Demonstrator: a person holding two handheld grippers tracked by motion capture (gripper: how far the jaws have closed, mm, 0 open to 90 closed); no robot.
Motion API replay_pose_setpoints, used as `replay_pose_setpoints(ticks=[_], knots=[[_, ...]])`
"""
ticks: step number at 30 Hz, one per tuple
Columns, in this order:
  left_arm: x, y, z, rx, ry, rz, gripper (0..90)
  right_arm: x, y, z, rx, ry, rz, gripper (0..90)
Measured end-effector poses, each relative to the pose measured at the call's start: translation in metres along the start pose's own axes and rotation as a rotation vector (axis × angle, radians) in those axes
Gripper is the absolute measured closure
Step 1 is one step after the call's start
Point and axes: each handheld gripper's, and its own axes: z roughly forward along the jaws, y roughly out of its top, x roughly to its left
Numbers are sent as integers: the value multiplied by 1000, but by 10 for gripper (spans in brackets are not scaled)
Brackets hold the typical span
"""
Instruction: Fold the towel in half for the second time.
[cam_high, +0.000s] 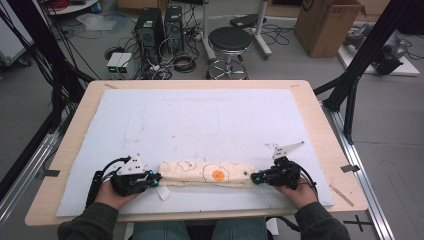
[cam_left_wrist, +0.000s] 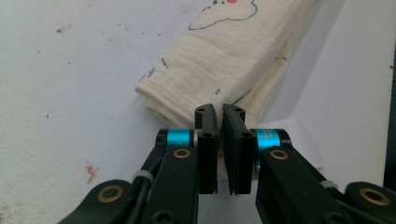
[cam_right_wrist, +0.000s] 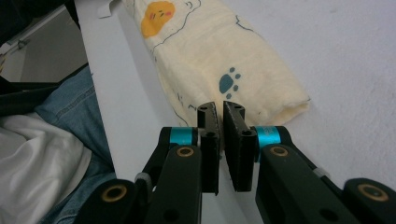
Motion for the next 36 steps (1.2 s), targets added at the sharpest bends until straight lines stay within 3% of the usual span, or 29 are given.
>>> replay_pose_setpoints(ticks=[12, 14, 18, 30, 36], knots=[[-5, -1, -2, 3, -21, 2, 798, 2, -3, -1, -10, -4, -2, 815], [-3, -2, -4, -7, -30, -10, 720, 1, -3, -1, -14, -3, -2, 791], [0, -1, -11, -48, -44, -23, 657, 2, -3, -3, -26, 7, 0, 739], [0, 6, -29, -144, -60, -22, 608, 10, 5, -12, -65, 31, -23, 596], [4, 20, -26, -166, -68, -31, 603, 15, 21, -11, -88, 32, -49, 580]])
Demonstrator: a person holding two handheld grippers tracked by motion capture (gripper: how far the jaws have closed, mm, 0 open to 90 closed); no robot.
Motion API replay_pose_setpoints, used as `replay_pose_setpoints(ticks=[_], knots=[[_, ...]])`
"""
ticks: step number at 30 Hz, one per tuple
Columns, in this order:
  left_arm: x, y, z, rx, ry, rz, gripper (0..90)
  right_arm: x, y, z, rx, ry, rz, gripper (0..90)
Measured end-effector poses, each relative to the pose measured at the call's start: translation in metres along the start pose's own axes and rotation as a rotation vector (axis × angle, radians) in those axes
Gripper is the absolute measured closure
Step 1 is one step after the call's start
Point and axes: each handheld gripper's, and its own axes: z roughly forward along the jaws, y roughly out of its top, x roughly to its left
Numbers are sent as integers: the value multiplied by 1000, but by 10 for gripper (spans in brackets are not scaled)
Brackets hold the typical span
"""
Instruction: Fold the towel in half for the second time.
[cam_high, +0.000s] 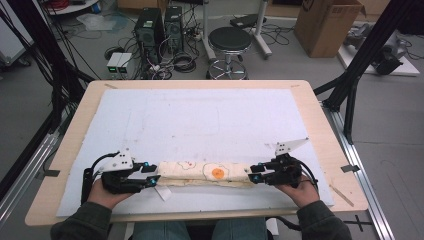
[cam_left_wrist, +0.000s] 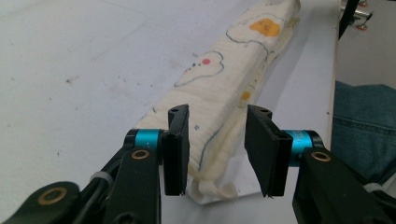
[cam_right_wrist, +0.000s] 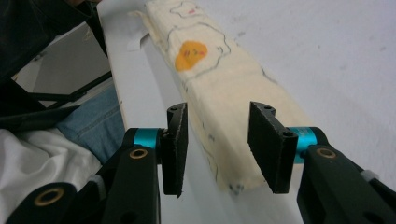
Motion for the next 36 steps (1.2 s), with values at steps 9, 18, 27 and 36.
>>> replay_pose_setpoints(ticks=[9, 18, 27, 36], knots=[[6, 27, 44, 41, 15, -1, 763, 1, 29, 27, -4, -2, -6, 706], [3, 27, 83, 159, -79, 0, 821, -4, 40, 63, 76, -13, 13, 798], [-11, 15, 87, 246, -90, 48, 817, 6, 34, 79, 160, -8, -42, 784], [-11, 6, 77, 233, -57, 22, 780, 8, 19, 76, 195, -34, -92, 748]])
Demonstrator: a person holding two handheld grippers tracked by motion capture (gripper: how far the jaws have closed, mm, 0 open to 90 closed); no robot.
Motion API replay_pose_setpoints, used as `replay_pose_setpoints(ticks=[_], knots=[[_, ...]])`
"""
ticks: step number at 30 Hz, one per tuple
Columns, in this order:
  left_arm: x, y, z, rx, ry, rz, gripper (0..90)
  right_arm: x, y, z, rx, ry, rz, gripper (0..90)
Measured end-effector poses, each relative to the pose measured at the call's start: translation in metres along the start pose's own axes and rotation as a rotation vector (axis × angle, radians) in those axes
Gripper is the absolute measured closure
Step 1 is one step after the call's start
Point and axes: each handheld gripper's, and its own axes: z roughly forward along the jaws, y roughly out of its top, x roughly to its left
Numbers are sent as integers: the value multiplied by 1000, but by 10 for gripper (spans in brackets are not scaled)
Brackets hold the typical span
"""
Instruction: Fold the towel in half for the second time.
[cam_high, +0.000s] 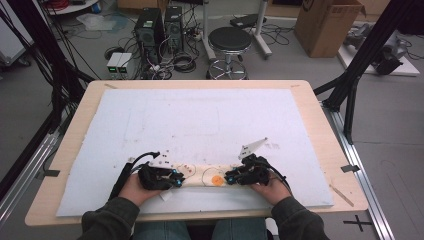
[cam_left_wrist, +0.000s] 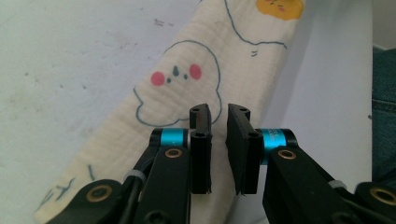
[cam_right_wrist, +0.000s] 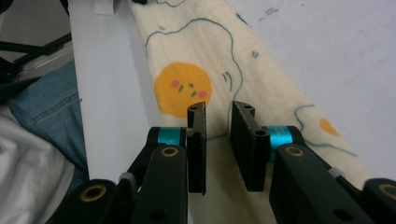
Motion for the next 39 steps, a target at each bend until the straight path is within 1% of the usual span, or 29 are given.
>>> replay_pose_setpoints(ticks=[1, 3, 4, 5, 7, 8, 11, 12, 16, 18, 21, 25, 27, 28, 29, 30, 31, 32, 34, 35, 36, 38, 39], knots=[[0, -1, -1, -1, -2, -2, 774, 0, -2, -2, 0, -6, -4, 740], [0, -3, -4, 3, 7, 3, 770, -1, -6, -5, -7, -8, -7, 737], [1, -4, -5, -3, 4, 0, 766, -1, -9, -7, -12, -7, -6, 735], [1, -6, -6, -3, 12, -4, 765, -1, -12, -8, -18, -8, 3, 735], [3, -9, -9, -3, 13, -7, 755, -3, -17, -12, -28, -11, -4, 731], [3, -10, -11, -5, 16, -15, 753, -3, -19, -14, -29, -16, -8, 731], [5, -15, -15, -6, 18, -18, 752, -4, -25, -21, -34, -31, -14, 731], [4, -16, -16, -8, 20, -23, 753, -4, -28, -23, -36, -32, -10, 731], [4, -18, -18, -8, 21, -12, 752, -4, -35, -28, -49, -38, -20, 731], [4, -18, -18, -8, 26, -12, 751, -4, -36, -29, -54, -43, -34, 729], [3, -18, -18, -11, 29, -4, 750, -3, -37, -29, -52, -53, -43, 729], [3, -18, -18, -12, 33, -2, 751, -2, -36, -29, -52, -49, -37, 730], [3, -18, -18, -18, 26, -6, 756, -3, -36, -28, -52, -49, -33, 738], [4, -17, -19, -25, 20, -7, 762, -3, -35, -28, -46, -46, -26, 745], [4, -16, -20, -35, 20, -15, 776, -3, -34, -28, -44, -48, -24, 760], [4, -14, -22, -43, 23, -14, 795, -3, -34, -28, -38, -42, -17, 773], [5, -12, -23, -54, 23, -15, 797, -4, -33, -28, -36, -39, -21, 776], [5, -11, -25, -71, 23, -24, 812, -4, -32, -28, -37, -33, -16, 793], [6, -7, -27, -86, 19, -24, 834, -4, -28, -30, -52, -16, -13, 812], [7, -4, -28, -83, 18, -18, 846, -4, -26, -32, -59, -11, -8, 822], [7, -2, -28, -86, 20, -26, 864, -4, -23, -33, -67, -7, -4, 830], [11, 2, -28, -73, 29, -23, 885, -4, -16, -34, -78, -2, 9, 850], [13, 3, -27, -71, 37, -28, 890, -5, -12, -34, -89, 1, 14, 860]])
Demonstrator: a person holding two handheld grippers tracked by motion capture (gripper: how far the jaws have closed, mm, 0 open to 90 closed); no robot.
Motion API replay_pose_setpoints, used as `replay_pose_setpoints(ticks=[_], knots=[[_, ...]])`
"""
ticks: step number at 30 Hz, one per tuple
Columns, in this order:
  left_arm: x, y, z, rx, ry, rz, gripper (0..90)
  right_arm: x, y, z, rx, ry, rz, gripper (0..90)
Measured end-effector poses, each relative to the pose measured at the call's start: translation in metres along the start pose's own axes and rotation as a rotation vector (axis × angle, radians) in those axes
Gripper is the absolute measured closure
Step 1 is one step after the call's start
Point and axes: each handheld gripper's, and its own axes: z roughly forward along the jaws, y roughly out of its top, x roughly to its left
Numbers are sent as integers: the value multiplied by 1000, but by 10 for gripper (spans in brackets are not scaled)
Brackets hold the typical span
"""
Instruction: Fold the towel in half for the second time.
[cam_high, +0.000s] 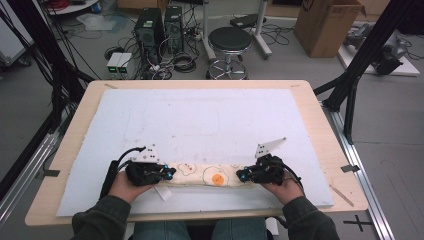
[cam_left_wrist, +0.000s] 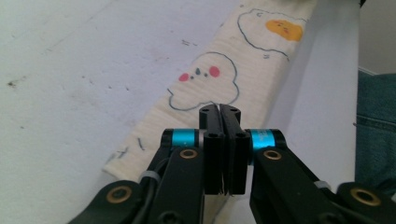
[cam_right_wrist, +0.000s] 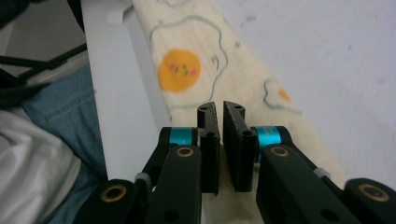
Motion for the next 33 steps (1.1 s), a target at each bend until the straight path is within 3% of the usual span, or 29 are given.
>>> replay_pose_setpoints(ticks=[3, 6, 10, 13, 16, 20, 24, 33], knots=[[7, 2, 4, 17, 16, -24, 891, -4, 11, 3, -11, 1, 29, 881], [11, -1, 8, 56, 22, -40, 891, -12, 14, 8, 15, -13, 81, 886], [11, -7, 7, 91, 22, -46, 891, -15, 7, 10, 32, -1, 111, 884], [11, -13, 6, 127, 31, -41, 890, -11, -2, 7, 59, 16, 106, 872], [12, -16, 4, 122, 26, -49, 890, -9, -13, 4, 76, 18, 106, 850], [13, -23, 3, 91, 21, -76, 890, -10, -25, -3, 46, 28, 125, 823], [12, -23, 3, 88, 23, -72, 890, -10, -29, -9, 21, 37, 140, 759], [11, -23, 3, 91, 27, -55, 883, -10, -12, -22, -79, 66, 148, 710]])
